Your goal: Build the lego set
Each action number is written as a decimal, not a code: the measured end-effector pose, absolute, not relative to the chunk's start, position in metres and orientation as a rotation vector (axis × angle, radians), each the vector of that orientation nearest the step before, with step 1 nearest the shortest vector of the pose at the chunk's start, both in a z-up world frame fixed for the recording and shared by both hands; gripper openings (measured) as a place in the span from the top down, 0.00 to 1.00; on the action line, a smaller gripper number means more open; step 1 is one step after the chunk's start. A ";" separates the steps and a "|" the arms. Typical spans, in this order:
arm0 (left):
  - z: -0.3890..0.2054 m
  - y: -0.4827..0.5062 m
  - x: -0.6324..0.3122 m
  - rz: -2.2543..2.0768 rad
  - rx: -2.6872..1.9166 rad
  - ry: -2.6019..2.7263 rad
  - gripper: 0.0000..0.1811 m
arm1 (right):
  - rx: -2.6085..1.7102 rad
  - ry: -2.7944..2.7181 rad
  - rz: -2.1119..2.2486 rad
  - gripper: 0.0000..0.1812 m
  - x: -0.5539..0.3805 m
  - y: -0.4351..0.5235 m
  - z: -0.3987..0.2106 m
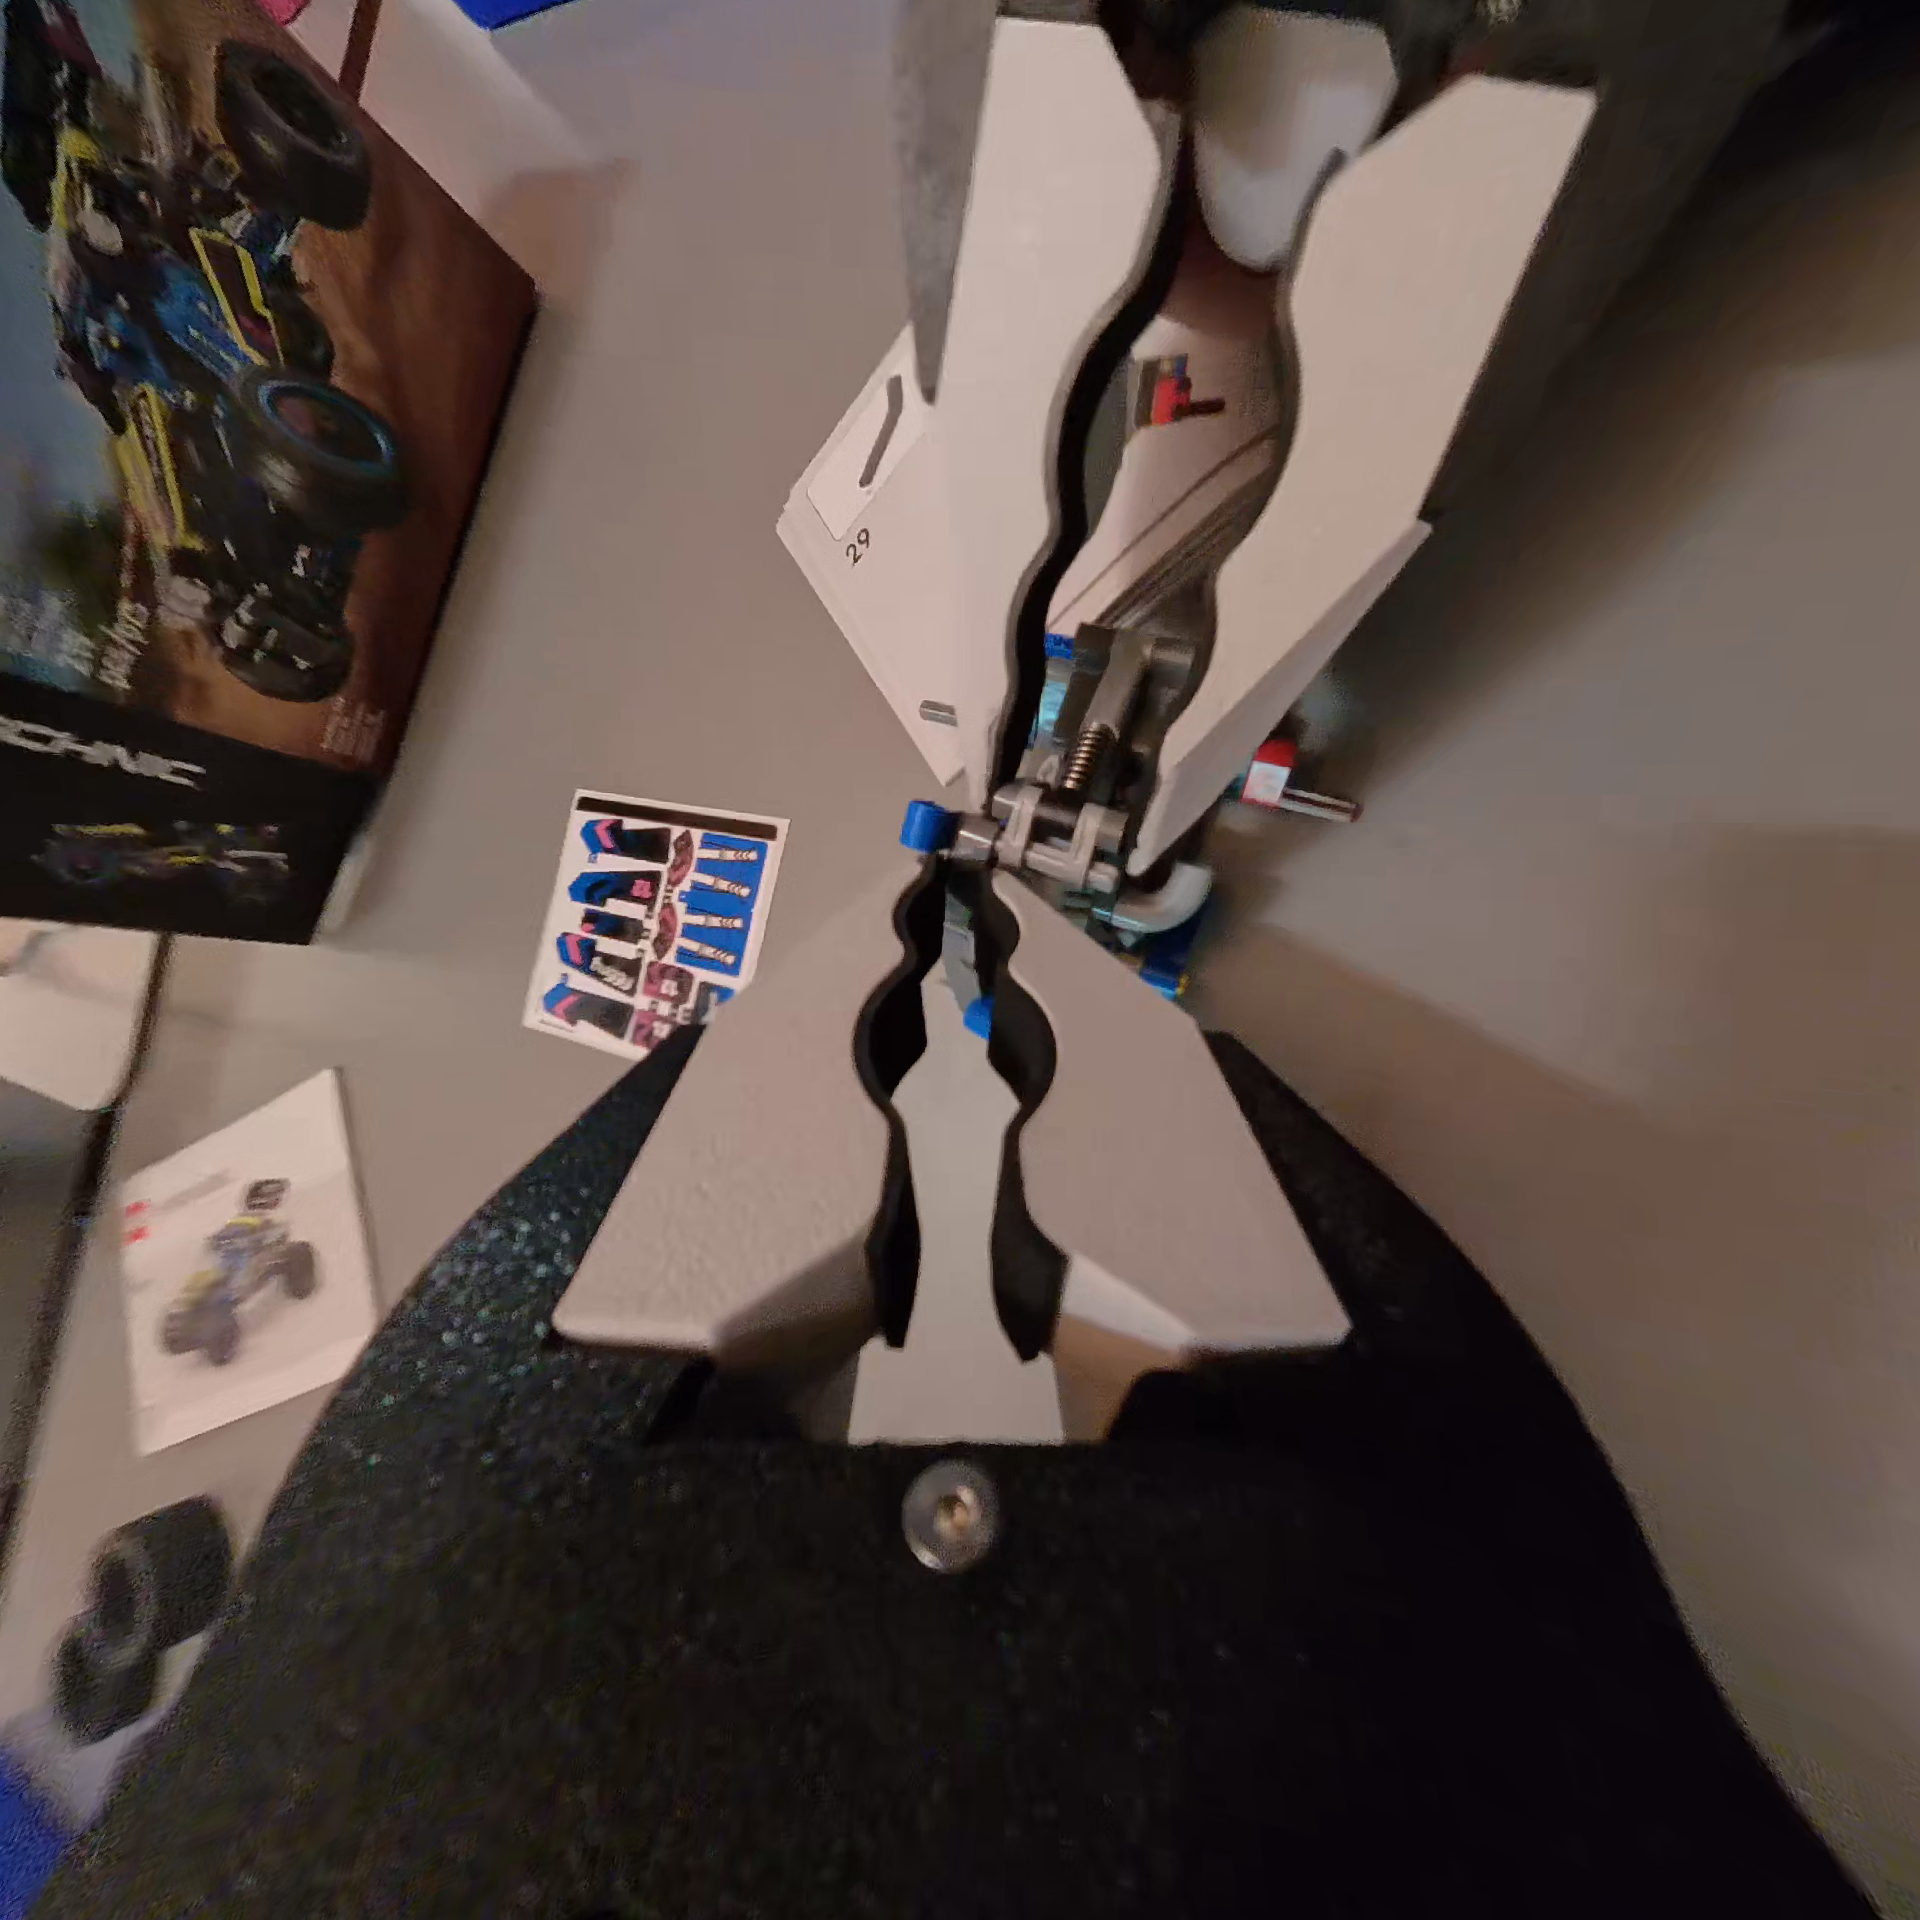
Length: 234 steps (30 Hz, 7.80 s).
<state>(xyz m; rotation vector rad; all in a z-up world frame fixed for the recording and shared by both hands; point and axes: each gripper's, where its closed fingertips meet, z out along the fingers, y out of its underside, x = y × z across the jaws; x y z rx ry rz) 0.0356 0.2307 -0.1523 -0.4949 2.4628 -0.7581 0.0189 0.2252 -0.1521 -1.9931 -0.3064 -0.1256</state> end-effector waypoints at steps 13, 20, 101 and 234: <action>-0.151 0.230 0.039 -0.902 -0.653 2.414 0.99 | -1.984 -0.272 -0.110 0.88 0.022 0.225 -0.151; -0.150 0.230 0.040 -0.967 -0.708 2.392 0.99 | -1.973 -0.264 -0.108 0.88 0.023 0.225 -0.149; -0.154 0.224 0.041 -0.967 -0.652 2.656 0.97 | -1.950 -0.280 -0.038 0.88 0.022 0.219 -0.150; -0.155 0.224 0.039 -0.945 -0.451 2.590 0.97 | -1.959 -0.288 0.029 0.88 0.015 0.218 -0.152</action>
